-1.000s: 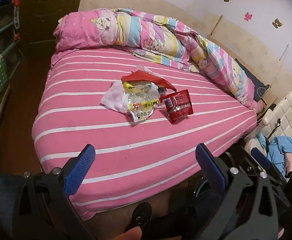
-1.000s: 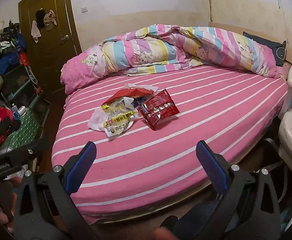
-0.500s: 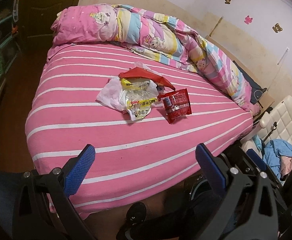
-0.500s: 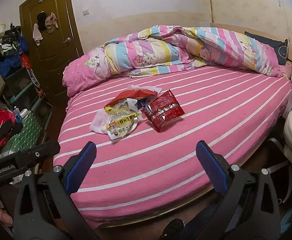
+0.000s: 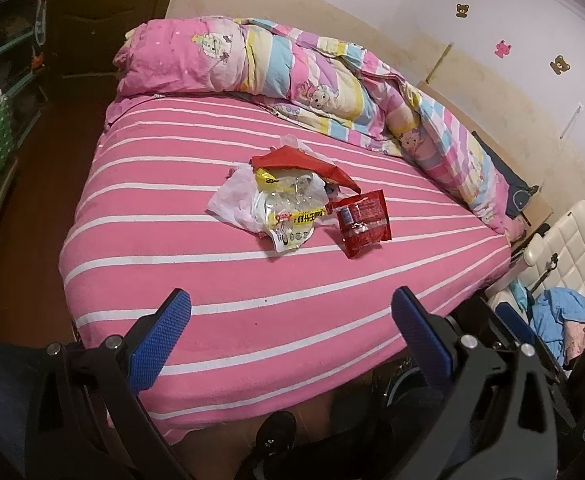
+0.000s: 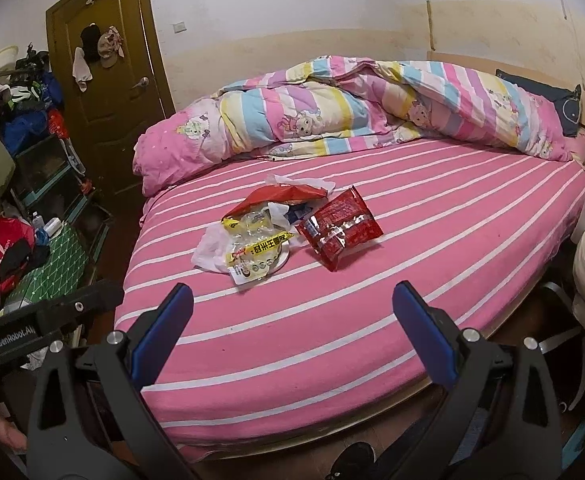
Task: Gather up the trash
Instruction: 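Approach the pile of trash on the bed with both tools open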
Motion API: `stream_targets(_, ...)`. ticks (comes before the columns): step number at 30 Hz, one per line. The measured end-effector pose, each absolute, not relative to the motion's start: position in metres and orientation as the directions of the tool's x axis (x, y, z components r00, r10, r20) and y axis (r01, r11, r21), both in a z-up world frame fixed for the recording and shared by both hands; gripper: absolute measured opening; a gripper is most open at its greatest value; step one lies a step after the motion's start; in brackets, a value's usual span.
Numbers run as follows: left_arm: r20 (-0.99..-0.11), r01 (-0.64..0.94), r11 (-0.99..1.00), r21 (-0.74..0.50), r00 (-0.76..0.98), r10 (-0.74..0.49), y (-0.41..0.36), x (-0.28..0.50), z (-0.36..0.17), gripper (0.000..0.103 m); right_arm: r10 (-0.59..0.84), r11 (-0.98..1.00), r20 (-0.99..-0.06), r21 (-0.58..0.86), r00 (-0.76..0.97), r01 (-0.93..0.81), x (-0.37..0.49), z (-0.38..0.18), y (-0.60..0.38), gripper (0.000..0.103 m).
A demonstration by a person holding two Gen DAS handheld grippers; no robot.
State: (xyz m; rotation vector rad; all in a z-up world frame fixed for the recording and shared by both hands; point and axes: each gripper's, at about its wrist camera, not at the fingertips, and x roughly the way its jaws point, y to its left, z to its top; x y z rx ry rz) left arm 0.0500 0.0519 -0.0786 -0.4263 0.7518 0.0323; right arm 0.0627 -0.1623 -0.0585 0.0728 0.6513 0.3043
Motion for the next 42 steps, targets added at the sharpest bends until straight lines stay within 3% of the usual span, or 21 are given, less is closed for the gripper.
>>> stream_targets(42, -0.664, -0.159, 0.896, -0.415, 0.726, -0.179, 0.056, 0.055, -0.082, 0.098, 0.35, 0.937, -0.593, 0.224, 0.725, -0.269, 0.07, -0.058, -0.162, 0.098)
